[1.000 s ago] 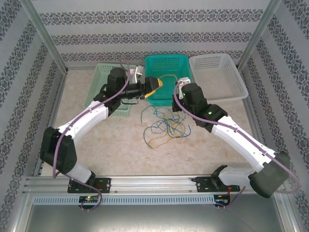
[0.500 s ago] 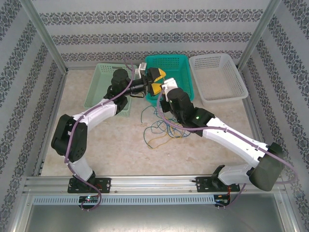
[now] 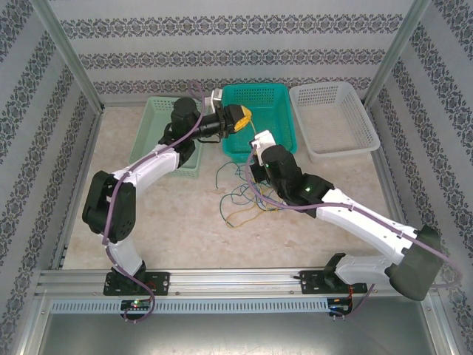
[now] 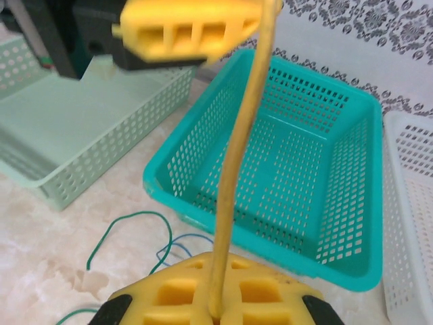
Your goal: Untangle the cables
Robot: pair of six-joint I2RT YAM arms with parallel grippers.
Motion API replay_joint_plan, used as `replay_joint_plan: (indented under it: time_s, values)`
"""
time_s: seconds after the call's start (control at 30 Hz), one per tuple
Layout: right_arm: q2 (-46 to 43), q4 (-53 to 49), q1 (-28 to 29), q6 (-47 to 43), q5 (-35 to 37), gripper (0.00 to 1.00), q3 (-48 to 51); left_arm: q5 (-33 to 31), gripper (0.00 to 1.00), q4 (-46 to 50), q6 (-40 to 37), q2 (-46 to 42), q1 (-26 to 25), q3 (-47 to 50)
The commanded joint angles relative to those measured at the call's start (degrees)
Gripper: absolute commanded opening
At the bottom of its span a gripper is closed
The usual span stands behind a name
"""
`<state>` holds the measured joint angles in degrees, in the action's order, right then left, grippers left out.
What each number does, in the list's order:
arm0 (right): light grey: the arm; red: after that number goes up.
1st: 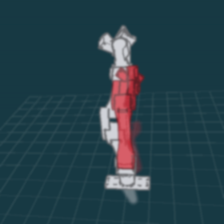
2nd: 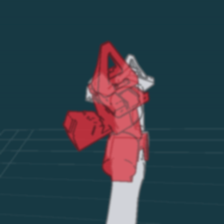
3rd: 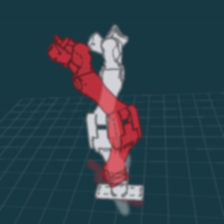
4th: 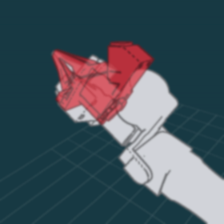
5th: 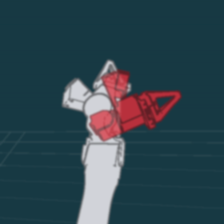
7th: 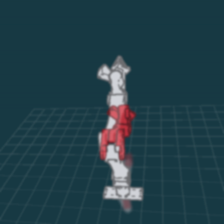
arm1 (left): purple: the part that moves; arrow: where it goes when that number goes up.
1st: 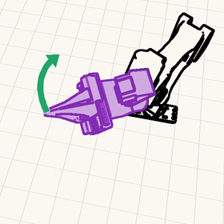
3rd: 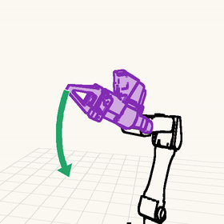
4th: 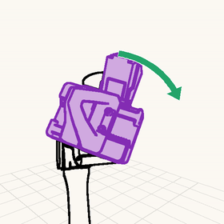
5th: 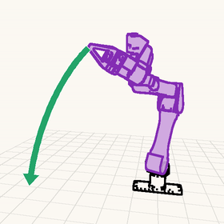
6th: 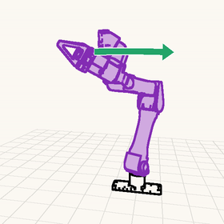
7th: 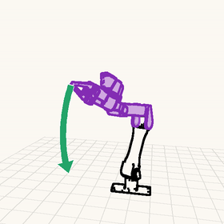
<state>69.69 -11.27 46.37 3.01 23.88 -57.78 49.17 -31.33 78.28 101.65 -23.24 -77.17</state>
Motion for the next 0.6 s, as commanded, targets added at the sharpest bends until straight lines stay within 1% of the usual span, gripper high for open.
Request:
replay_joint_plan:
  time_s: [0.0, 0.07, 0.13, 0.23, 0.27, 0.33, 0.47, 0.57]
  values:
    - [-1.27, -2.76, 0.05, 1.12, -3.31, 0.0, 0.39, 1.57, 0.1, 8.5, -10.77, -1.28, 0.61, -4.15]
    - [-1.22, -4.45, -0.45, 1.43, -5.17, 0.0, -0.05, 2.37, 0.0, 15.25, -17.01, -1.34, 0.59, -6.44]
    - [-1.22, -6.81, -1.07, 1.71, -6.48, 0.0, -0.65, 3.06, 0.0, 23.69, -24.78, -1.51, 0.57, -9.15]
    - [-1.39, -11.41, -3.09, 2.85, -9.27, 0.0, -1.98, 1.62, 0.0, 41.04, -41.29, -1.81, 0.57, -14.85]
    - [-1.4, -13.13, -4.09, 3.49, -11.05, 0.0, -2.48, 0.45, 0.0, 48.16, -47.16, -1.8, 0.49, -17.22]
    - [-1.34, -16.05, -6.15, 4.64, -15.94, 0.0, -3.34, -1.42, 0.0, 56.56, -55.46, -1.81, 0.39, -19.72]
    - [2.11, -22.01, -9.85, 6.73, -29.54, 0.0, -6.07, -3.68, 0.0, 65.5, -67.96, -1.64, -0.65, -21.89]
    - [7.01, -25.63, -10.08, 6.65, -37.84, 0.0, -9.72, -7.31, 0.0, 70.34, -75.11, -1.25, -2.65, -23.09]
